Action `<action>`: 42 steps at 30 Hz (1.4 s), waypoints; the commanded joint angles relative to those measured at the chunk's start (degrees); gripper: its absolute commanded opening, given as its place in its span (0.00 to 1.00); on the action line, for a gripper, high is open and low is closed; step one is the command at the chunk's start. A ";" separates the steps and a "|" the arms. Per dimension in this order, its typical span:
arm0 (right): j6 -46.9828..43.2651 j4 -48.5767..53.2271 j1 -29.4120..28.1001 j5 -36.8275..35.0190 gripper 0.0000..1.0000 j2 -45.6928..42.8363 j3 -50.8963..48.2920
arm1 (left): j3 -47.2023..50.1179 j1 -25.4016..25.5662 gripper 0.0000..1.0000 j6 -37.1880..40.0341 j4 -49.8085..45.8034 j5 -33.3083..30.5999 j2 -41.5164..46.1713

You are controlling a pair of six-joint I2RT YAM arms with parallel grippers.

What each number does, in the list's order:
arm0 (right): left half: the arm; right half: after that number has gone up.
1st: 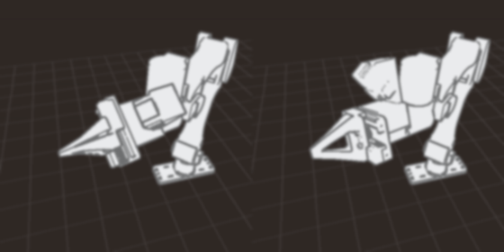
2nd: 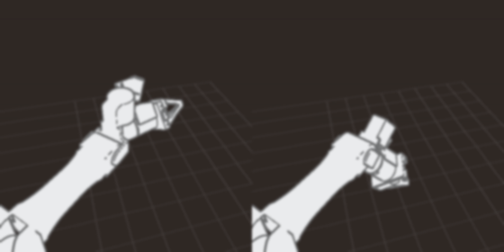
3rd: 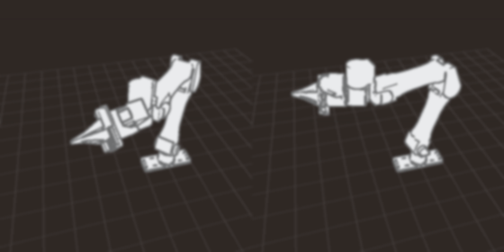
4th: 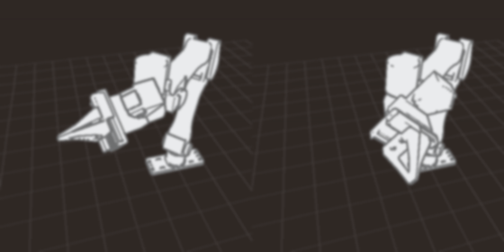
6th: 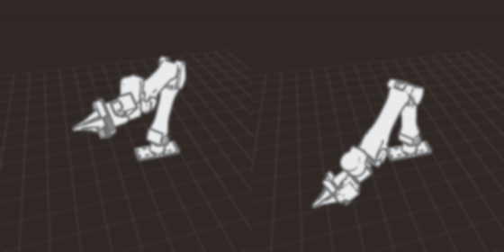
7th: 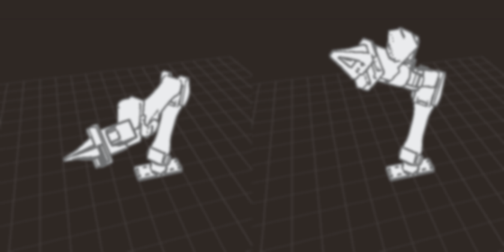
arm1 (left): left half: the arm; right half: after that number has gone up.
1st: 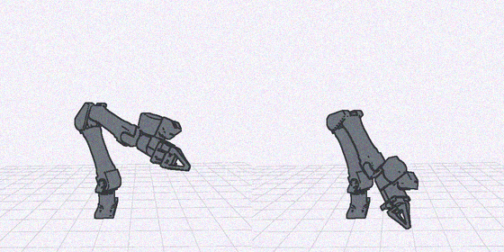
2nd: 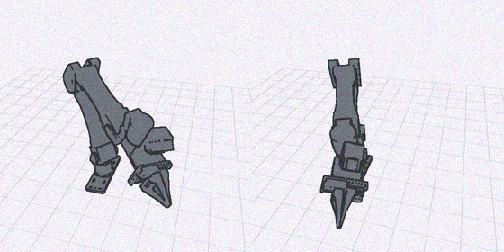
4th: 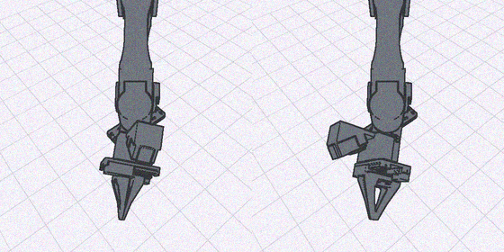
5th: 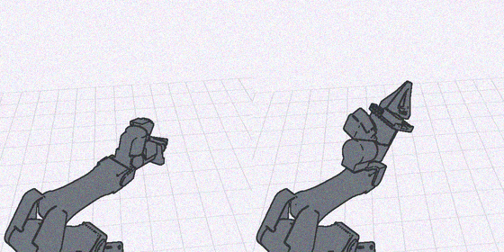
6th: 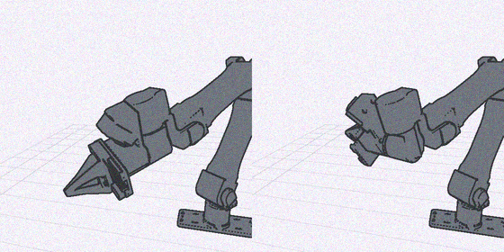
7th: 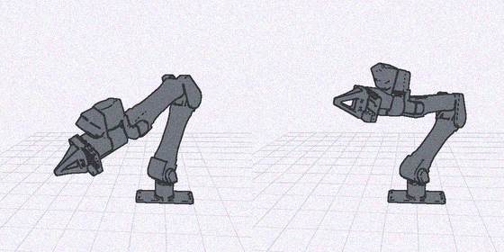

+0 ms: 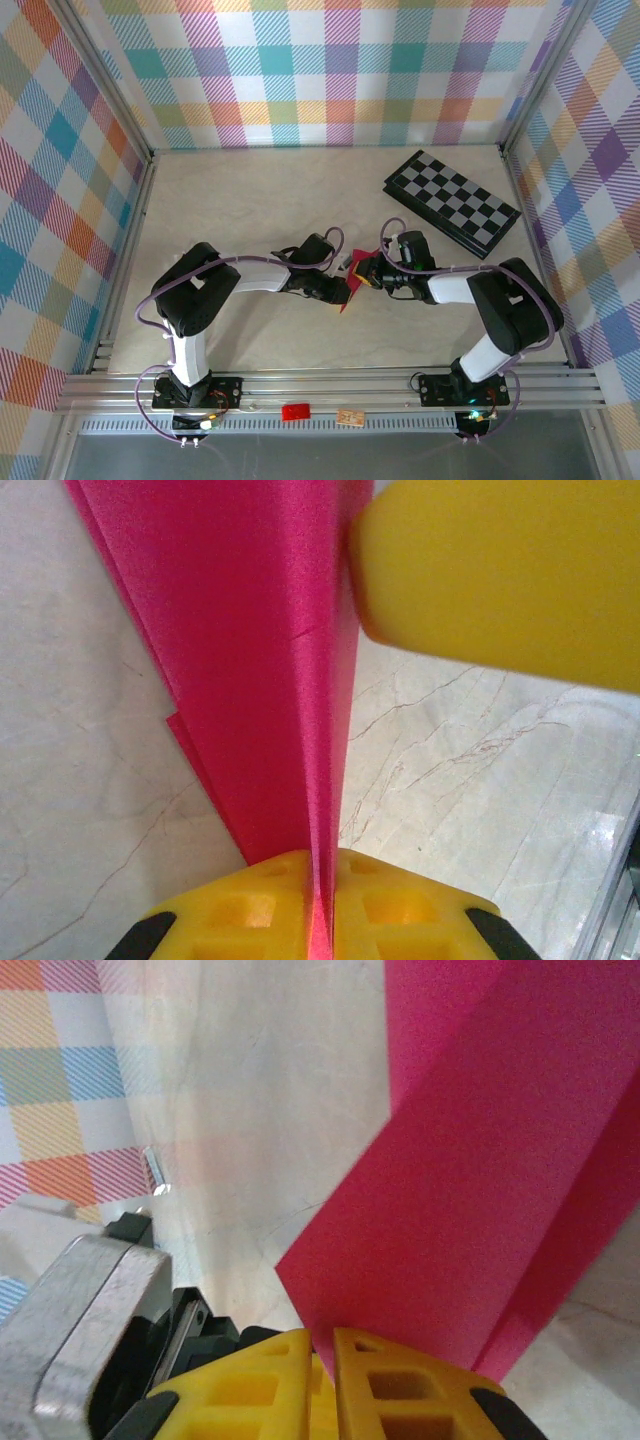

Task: Fold a paper plane with a square sheet of paper (pick it up from the middle)

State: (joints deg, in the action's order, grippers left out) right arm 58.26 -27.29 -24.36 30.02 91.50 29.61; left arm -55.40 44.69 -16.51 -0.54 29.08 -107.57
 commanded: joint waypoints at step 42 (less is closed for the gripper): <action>-2.23 4.11 0.19 -2.94 0.16 3.99 4.84 | 4.44 1.36 0.10 -1.59 -1.22 -0.78 -5.22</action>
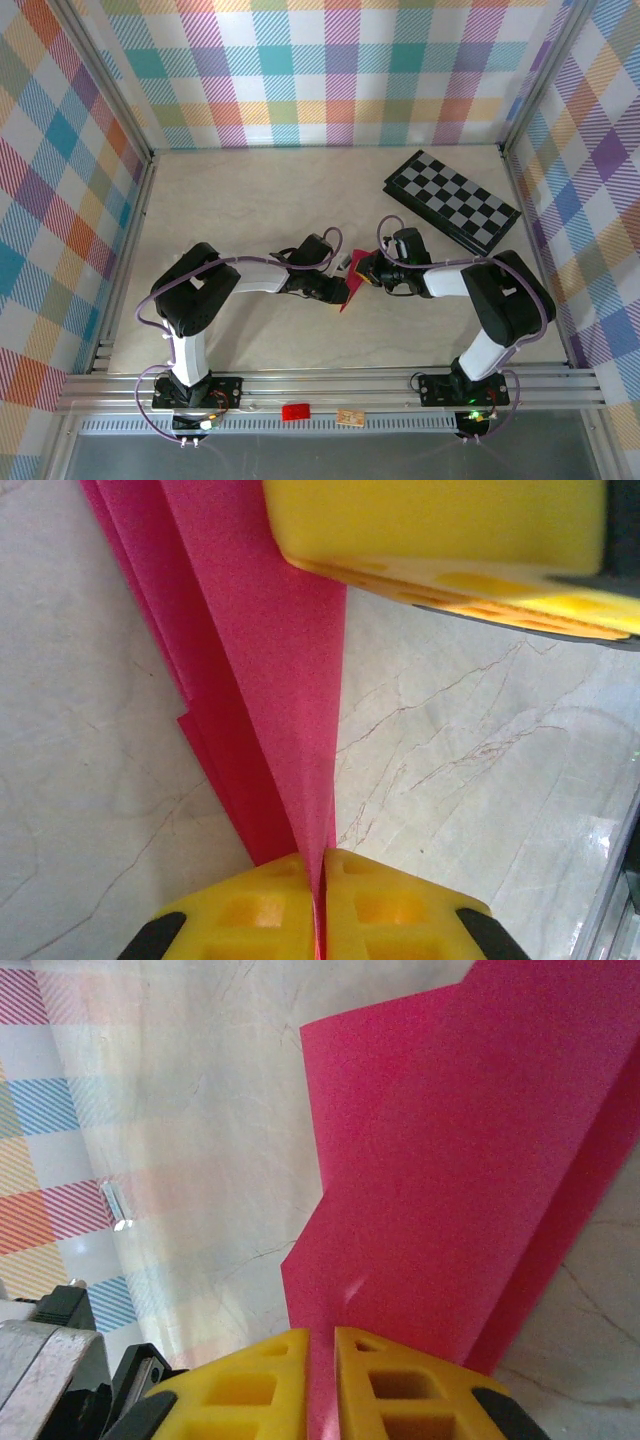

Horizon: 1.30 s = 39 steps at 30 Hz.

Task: Fold a paper plane with a square sheet of paper (pick it up from the middle)

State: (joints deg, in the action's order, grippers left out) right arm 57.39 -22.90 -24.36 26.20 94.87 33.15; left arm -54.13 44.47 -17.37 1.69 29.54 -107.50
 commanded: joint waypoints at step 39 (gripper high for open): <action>-2.54 3.66 0.19 -0.44 0.16 4.70 2.46 | 2.44 1.56 0.11 -0.15 -4.68 -0.71 -5.63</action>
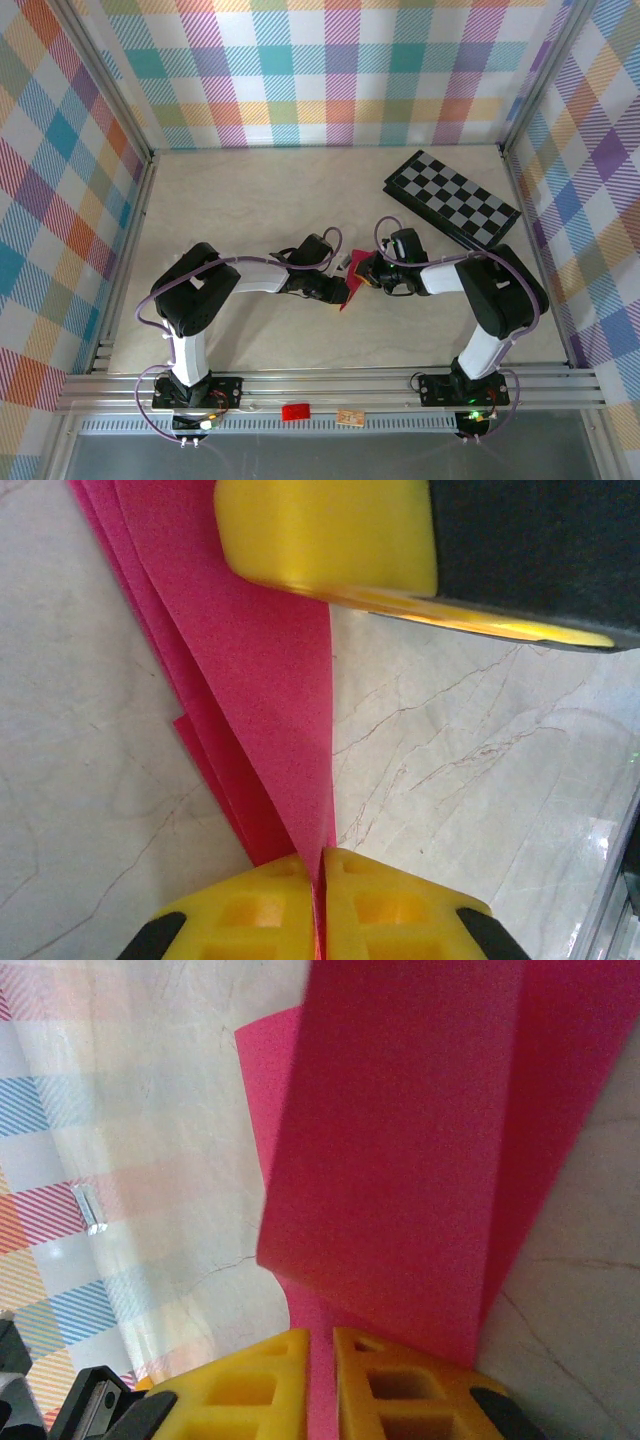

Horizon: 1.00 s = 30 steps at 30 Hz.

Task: Fold a paper plane with a square sheet of paper (pick it up from the middle)

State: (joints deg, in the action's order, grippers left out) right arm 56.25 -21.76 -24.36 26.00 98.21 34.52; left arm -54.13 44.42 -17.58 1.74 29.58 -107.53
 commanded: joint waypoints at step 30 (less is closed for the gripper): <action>-3.28 9.98 0.19 -0.42 0.16 1.98 3.01 | 1.65 -4.09 0.36 -17.48 4.62 7.53 3.95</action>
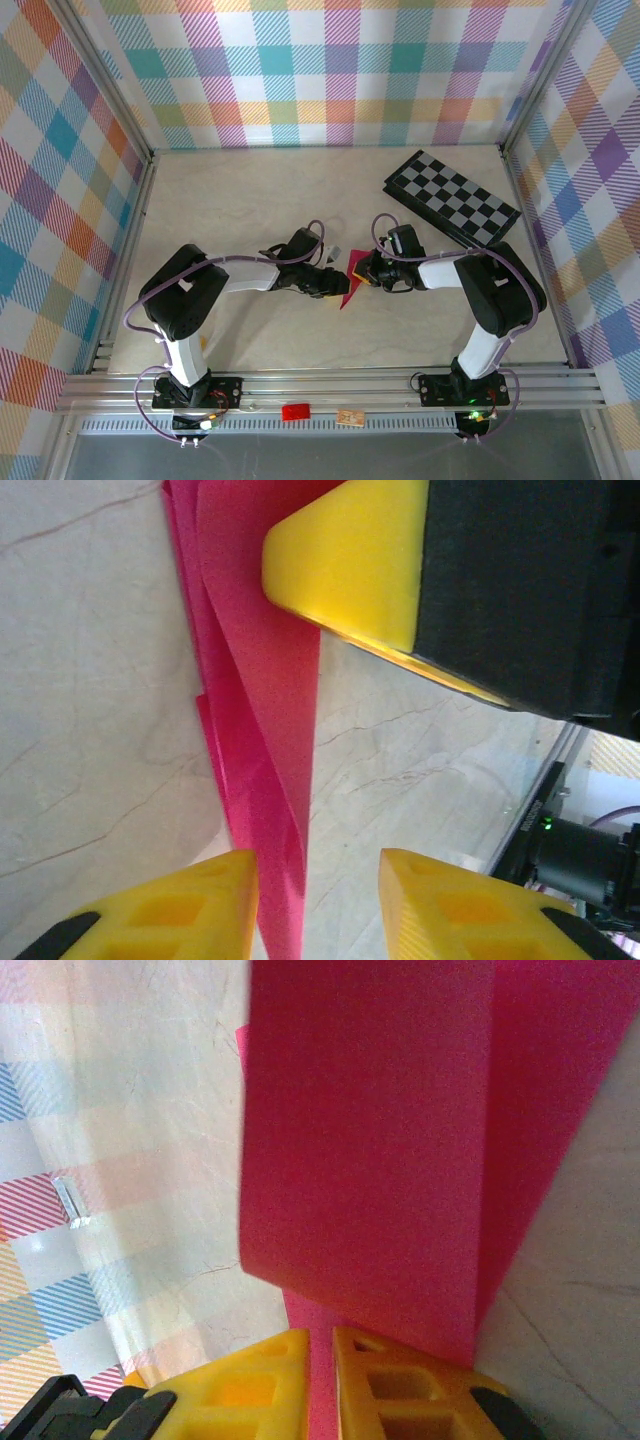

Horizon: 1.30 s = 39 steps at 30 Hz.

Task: Fold a paper plane with a square sheet of paper (pick it up from the middle)

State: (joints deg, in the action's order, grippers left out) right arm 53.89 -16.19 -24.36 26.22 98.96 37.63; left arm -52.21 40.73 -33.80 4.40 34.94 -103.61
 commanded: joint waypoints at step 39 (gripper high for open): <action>-1.07 5.33 0.19 -1.07 0.17 2.60 0.31 | 4.42 -1.09 0.10 3.70 6.26 11.39 -6.87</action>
State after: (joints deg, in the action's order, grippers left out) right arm 53.89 -15.35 -24.36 27.66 99.24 37.98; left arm -49.19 39.94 -33.17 14.59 42.70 -109.43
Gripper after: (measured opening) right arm 0.166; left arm 0.090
